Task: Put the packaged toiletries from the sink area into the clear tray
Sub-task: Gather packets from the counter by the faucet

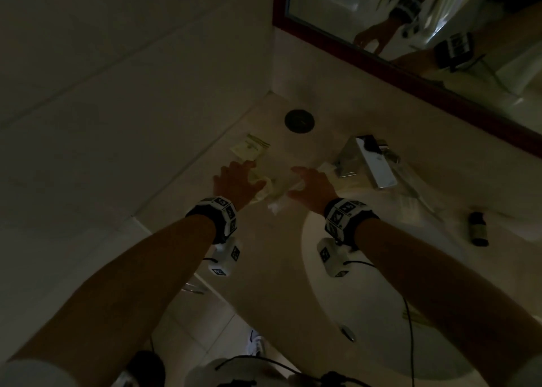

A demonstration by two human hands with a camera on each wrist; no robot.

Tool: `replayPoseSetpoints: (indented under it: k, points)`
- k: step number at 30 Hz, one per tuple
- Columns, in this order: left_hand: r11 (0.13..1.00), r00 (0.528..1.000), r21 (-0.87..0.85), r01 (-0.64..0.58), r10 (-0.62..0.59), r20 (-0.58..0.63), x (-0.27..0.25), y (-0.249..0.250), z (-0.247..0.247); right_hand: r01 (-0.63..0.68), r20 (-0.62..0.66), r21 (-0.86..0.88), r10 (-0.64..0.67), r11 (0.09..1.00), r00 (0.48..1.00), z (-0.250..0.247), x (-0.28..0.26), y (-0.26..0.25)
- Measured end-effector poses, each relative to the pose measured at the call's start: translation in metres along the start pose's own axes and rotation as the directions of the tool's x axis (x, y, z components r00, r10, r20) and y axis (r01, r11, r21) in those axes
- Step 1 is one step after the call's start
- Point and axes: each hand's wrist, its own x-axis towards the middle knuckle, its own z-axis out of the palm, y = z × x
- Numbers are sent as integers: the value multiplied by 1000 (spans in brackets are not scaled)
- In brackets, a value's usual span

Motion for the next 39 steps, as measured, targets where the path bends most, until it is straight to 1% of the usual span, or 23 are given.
replayPoseSetpoints:
  k: [3, 7, 14, 17, 19, 21, 23, 27, 29, 31, 33, 36, 39]
  points:
    - [997, 999, 83, -4, 1, 34, 7, -7, 0, -8, -8, -70, 8, 998, 1000, 3, 13, -9]
    - [987, 996, 160, -33, 19, 88, 12, -17, 0, -8, 20, -187, 12, 982, 1000, 8, 28, -20]
    - [974, 988, 210, -90, 60, 144, 16, -26, -9, 32, 69, -337, -9, 941, 998, 19, 42, -33]
    - [971, 983, 220, -91, 52, 176, 16, -29, -11, 39, 70, -414, -11, 909, 997, 23, 47, -36]
    - [973, 981, 208, -100, 62, 182, 16, -31, -11, 27, 55, -424, -4, 905, 998, 25, 50, -37]
    - [976, 981, 195, -97, 61, 182, 14, -33, -12, 4, 41, -398, 13, 917, 999, 27, 52, -38]
    - [981, 984, 178, -82, 52, 169, 14, -34, -12, -23, 36, -331, 37, 943, 999, 27, 54, -39]
    - [983, 991, 171, -68, 46, 129, 15, -30, -16, -58, 27, -120, 62, 991, 998, 22, 52, -41]
    - [986, 993, 152, -63, 47, 104, 17, -27, -18, -70, 1, 15, 70, 997, 998, 18, 50, -41]
    - [995, 996, 93, -47, 41, 74, 18, -23, -20, -82, -6, 102, 83, 991, 997, 13, 46, -42]
    - [998, 998, 41, -45, 43, 35, 18, -18, -20, -85, -15, 142, 88, 986, 996, 8, 42, -39]
    - [997, 997, -39, -73, 72, -26, 14, -8, -21, -72, -49, 182, 82, 981, 995, 0, 35, -31]
    - [990, 993, -77, -116, 114, -34, 10, 1, -21, -79, -80, 224, 99, 971, 992, -8, 25, -21]
